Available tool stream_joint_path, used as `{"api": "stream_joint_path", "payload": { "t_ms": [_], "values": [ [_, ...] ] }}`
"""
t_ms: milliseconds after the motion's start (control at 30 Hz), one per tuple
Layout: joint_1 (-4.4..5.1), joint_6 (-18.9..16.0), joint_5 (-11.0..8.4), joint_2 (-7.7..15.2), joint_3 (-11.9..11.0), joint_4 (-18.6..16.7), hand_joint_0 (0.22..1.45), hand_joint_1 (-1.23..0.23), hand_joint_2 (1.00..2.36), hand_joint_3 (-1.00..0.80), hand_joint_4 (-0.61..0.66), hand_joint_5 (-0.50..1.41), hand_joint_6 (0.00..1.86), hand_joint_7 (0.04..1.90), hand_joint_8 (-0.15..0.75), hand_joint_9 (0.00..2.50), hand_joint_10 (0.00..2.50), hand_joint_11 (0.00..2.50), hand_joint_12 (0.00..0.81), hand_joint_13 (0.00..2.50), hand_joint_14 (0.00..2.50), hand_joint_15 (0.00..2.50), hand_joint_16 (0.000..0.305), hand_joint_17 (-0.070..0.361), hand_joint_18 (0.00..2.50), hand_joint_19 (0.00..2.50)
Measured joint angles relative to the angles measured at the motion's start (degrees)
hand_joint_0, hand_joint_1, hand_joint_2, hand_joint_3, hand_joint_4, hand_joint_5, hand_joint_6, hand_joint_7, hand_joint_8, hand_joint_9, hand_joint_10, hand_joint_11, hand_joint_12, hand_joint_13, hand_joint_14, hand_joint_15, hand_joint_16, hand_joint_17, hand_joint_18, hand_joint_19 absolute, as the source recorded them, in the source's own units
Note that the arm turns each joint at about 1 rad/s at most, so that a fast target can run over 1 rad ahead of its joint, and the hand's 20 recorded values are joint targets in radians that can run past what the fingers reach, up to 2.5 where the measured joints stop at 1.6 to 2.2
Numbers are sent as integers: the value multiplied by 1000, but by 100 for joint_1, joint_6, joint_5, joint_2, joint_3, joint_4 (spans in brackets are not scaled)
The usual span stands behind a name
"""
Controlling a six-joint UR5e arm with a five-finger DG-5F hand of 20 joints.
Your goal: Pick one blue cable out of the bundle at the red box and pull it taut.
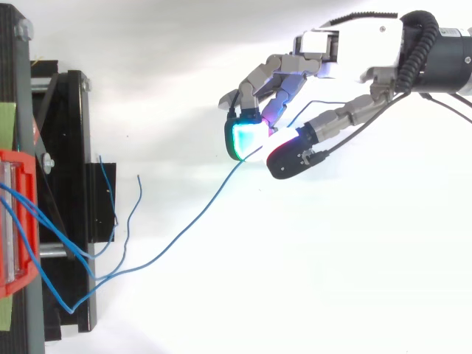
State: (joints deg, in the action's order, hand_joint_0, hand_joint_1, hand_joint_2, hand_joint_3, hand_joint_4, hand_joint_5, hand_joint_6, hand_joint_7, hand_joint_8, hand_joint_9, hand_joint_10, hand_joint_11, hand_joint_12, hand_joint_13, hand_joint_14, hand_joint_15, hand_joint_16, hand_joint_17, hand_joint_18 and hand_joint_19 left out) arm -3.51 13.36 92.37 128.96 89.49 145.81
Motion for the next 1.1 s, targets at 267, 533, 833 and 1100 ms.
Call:
{"api": "stream_joint_path", "payload": {
  "t_ms": [267, 533, 833, 1100],
  "values": [
    [0, 0, 0, 1, -1, 0, 630, -788, 1019, -76, 17, -141, 909, 1029, 366, 906, 8, 1022, 363, 405, 4, 114, 50, 111, 455, 167],
    [0, 0, 0, 0, -2, 0, 631, -789, 1019, -76, 17, -140, 908, 1032, 362, 905, 8, 1038, 365, 406, 5, 123, 49, 111, 453, 176],
    [0, 0, 0, 2, -2, 0, 633, -792, 1018, -76, 19, -140, 909, 1032, 364, 912, 8, 1030, 363, 415, 4, 121, 47, 106, 446, 175],
    [0, 0, 0, -1, -1, 0, 634, -795, 1018, -71, 21, -138, 908, 1037, 362, 923, 7, 1037, 365, 427, 5, 132, 48, 108, 452, 166]
  ]
}}
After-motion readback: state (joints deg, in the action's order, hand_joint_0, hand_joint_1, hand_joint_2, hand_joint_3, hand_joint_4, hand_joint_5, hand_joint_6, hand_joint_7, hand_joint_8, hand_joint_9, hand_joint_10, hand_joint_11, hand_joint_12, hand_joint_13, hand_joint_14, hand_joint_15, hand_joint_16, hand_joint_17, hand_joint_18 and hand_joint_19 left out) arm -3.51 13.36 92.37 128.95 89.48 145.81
